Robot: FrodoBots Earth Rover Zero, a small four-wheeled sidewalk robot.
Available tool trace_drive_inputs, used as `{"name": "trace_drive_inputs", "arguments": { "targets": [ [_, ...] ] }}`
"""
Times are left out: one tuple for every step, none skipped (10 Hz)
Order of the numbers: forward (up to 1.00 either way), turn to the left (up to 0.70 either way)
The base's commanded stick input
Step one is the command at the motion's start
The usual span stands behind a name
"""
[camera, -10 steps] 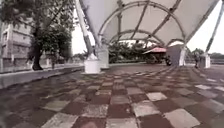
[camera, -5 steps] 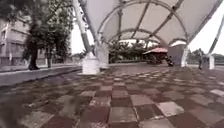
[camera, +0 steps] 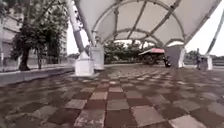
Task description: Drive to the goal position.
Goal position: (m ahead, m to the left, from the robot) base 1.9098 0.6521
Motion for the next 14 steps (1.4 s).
{"name": "trace_drive_inputs", "arguments": {
  "targets": [
    [1.00, 0.00],
    [1.00, 0.00],
    [1.00, 0.00],
    [1.00, 0.00],
    [1.00, 0.00],
    [1.00, 0.00],
    [1.00, 0.00],
    [1.00, 0.00],
    [1.00, 0.00],
    [1.00, 0.00],
    [1.00, 0.00],
    [1.00, 0.00],
    [1.00, 0.00],
    [1.00, 0.00]
  ]
}}
